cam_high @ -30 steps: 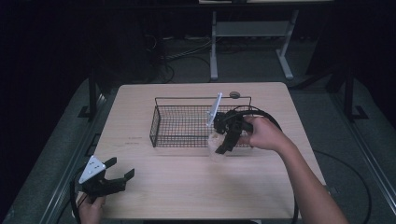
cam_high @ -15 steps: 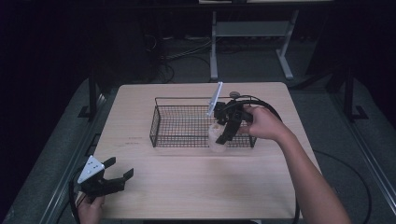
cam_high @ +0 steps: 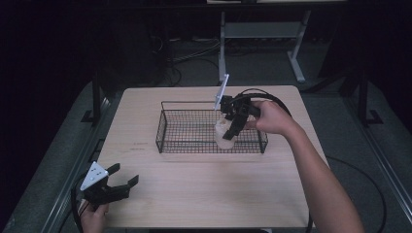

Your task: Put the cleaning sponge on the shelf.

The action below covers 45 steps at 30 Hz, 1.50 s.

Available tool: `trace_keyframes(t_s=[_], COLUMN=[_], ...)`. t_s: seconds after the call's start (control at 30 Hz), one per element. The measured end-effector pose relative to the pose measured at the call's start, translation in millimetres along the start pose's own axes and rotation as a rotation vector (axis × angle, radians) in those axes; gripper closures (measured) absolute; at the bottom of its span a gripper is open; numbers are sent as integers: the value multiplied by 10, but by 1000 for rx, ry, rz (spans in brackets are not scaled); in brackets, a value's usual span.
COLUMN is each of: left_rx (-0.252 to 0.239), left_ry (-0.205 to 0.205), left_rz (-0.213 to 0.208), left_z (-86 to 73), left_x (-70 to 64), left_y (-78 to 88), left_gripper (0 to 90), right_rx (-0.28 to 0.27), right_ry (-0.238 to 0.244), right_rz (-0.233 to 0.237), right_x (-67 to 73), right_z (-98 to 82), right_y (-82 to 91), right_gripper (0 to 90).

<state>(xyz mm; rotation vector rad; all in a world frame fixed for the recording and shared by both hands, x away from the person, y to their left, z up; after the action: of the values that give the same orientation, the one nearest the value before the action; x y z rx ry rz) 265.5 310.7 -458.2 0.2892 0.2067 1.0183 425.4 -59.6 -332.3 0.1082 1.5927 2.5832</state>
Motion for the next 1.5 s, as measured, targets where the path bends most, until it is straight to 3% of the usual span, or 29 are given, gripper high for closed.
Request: trace_keyframes(t_s=[0.8,1.5], left_rx=[5,6], left_ry=[-7,3], left_rz=[5,7], left_z=[-4,-15], left_x=[13,35], left_y=[4,12], left_gripper=[140,140], right_rx=[3,14], right_ry=[-23,-75], right_rz=[-12,-29], right_x=[-321,-625], right_z=[172,58], right_y=[-106,-342], right_gripper=[286,285])
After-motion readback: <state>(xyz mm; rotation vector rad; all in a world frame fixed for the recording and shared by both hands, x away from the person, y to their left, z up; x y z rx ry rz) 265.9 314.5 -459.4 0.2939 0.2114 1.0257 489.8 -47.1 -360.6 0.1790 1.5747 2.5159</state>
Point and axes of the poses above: each handheld gripper's, and its own axes: y roughly backward along the jaws, z roughly out of its top, x roughly to its left, the point moved 4 cm from there along -y, roughly forward along the jaws, and after that the axes turned 8 degrees about -x, right-handed, at the moved point
